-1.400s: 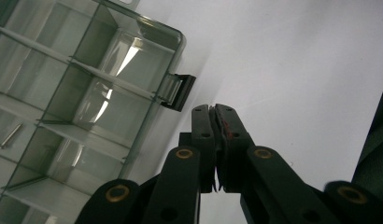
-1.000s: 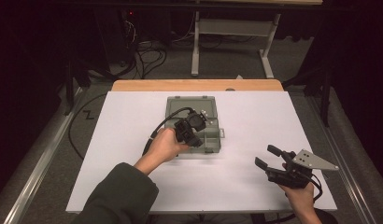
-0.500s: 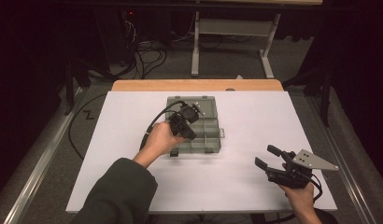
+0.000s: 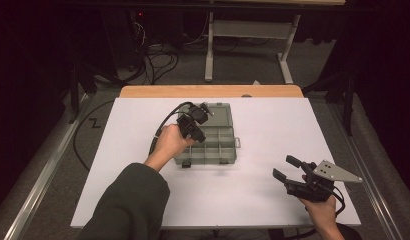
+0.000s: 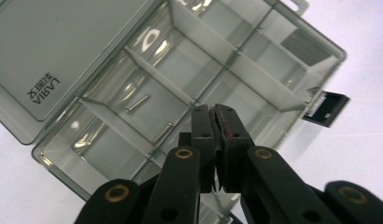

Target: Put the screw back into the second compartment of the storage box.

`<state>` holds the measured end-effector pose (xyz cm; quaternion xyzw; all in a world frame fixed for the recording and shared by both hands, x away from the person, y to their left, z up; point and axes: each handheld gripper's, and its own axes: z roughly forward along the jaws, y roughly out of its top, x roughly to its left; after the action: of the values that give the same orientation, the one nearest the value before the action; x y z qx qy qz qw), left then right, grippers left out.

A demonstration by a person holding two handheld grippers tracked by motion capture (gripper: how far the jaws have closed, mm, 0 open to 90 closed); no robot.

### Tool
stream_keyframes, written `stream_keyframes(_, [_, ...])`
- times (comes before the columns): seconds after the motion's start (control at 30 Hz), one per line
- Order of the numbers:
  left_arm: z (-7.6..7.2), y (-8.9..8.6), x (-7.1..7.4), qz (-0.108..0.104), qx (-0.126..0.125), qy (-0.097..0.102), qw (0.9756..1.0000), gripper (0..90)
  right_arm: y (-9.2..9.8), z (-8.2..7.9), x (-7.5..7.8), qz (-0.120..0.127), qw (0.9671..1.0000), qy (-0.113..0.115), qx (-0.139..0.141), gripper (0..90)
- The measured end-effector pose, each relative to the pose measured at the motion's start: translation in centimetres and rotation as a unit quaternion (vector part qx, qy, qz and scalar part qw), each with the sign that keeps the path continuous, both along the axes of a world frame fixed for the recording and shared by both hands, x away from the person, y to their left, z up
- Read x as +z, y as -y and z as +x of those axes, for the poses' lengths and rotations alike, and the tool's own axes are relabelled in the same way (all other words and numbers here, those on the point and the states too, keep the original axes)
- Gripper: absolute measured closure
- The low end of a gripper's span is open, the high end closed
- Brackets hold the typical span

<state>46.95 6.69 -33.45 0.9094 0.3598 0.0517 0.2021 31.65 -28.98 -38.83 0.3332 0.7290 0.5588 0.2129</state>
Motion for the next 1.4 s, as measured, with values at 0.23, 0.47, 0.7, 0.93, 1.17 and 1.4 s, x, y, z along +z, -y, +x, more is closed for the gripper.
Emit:
stream_keyframes(0.23, [0.9,-0.1,-0.7,-0.003,0.019,-0.003,0.9998,86.6,0.0,0.0,0.0,0.000,1.0000,0.000,0.000,30.8])
stream_keyframes(0.47, [1.8,-0.3,-1.4,0.006,0.030,-0.008,0.9995,86.6,0.0,0.0,0.0,0.001,1.0000,-0.001,0.001,30.7])
stream_keyframes(0.7, [2.3,-0.2,-2.1,0.024,0.042,0.005,0.9988,86.6,0.0,0.0,0.0,0.001,1.0000,-0.002,0.001,30.9])
stream_keyframes(0.93, [2.8,0.0,-2.9,0.037,0.049,0.001,0.9981,86.5,0.0,0.0,0.0,0.001,1.0000,-0.004,0.002,30.8])
stream_keyframes(1.17, [3.1,-0.2,-3.3,0.040,0.055,-0.010,0.9977,86.5,0.0,0.0,0.0,0.001,1.0000,-0.004,0.002,30.8])
stream_keyframes(1.4, [2.9,-0.2,-3.0,0.031,0.053,-0.004,0.9981,82.0,0.0,0.0,0.0,0.001,1.0000,-0.004,0.002,30.8])
